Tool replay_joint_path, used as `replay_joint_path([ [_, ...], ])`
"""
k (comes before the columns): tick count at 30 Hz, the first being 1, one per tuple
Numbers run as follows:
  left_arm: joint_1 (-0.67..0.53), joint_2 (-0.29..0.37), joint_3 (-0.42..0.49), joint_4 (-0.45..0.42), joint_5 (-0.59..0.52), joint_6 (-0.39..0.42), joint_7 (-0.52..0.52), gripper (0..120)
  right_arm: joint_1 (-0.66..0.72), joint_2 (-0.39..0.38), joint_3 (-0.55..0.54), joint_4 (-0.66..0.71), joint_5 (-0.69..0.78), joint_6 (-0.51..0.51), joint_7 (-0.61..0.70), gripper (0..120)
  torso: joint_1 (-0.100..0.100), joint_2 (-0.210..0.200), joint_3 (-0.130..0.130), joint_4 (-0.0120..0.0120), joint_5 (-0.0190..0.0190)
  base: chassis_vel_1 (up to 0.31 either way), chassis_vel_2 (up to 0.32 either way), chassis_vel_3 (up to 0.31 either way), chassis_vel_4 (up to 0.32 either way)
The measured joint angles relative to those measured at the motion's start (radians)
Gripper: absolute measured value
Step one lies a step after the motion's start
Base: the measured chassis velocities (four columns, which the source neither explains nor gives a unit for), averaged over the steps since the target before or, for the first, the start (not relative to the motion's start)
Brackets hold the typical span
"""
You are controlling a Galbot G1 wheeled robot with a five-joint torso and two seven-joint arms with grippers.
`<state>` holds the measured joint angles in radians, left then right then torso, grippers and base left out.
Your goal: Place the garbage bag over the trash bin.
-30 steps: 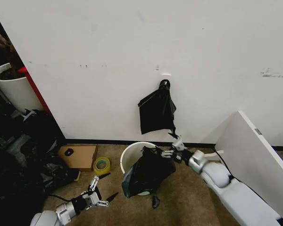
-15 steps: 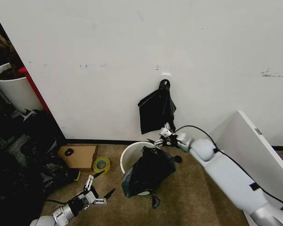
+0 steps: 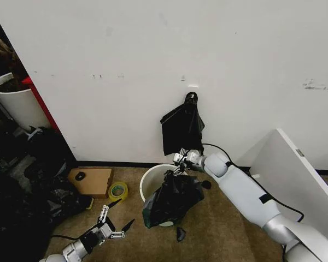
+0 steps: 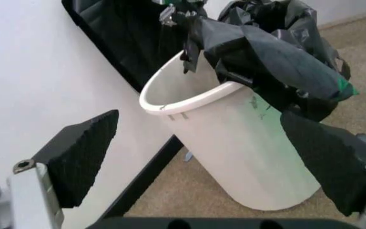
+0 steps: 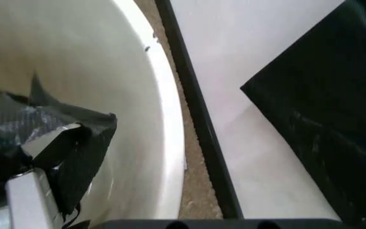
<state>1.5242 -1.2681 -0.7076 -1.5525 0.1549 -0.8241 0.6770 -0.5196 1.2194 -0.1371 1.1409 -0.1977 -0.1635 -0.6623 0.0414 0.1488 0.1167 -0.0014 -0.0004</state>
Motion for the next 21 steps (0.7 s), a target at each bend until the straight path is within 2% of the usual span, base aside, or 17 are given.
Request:
replay_joint_path([
  [3, 0.000, -0.001, 0.000, 0.000, 0.001, 0.000, 0.000, 100, 0.000, 0.002, 0.001, -0.002, -0.001, 0.000, -0.004, 98, 0.000, 0.000, 0.000, 0.0002, 0.0000, 0.000, 0.000, 0.000, 0.000],
  [9, -0.007, -0.001, 0.005, 0.001, 0.002, 0.001, -0.009, 100, -0.019, 0.001, 0.017, 0.001, -0.054, 0.025, -0.043, 73, 0.000, 0.000, 0.000, 0.0002, 0.0000, 0.000, 0.000, 0.000, 0.000],
  [10, -0.007, -0.001, 0.005, 0.001, 0.002, 0.001, -0.009, 100, -0.019, 0.001, 0.017, 0.001, -0.054, 0.025, -0.043, 73, 0.000, 0.000, 0.000, 0.0002, 0.0000, 0.000, 0.000, 0.000, 0.000],
  [15, -0.005, -0.001, 0.008, 0.001, 0.004, 0.001, -0.015, 100, -0.040, -0.020, 0.035, 0.010, -0.064, 0.045, -0.063, 52, 0.000, 0.000, 0.000, 0.0001, 0.0000, 0.000, 0.000, 0.000, 0.000],
  [16, -0.005, -0.001, 0.008, 0.001, 0.004, 0.001, -0.015, 100, -0.040, -0.020, 0.035, 0.010, -0.064, 0.045, -0.063, 52, 0.000, 0.000, 0.000, 0.0001, 0.0000, 0.000, 0.000, 0.000, 0.000],
  [21, -0.006, 0.000, 0.009, 0.001, 0.007, 0.001, -0.028, 100, -0.048, -0.038, 0.047, 0.022, -0.062, 0.047, -0.064, 34, 0.000, 0.000, 0.000, 0.0002, 0.0001, 0.000, 0.000, 0.000, 0.000],
])
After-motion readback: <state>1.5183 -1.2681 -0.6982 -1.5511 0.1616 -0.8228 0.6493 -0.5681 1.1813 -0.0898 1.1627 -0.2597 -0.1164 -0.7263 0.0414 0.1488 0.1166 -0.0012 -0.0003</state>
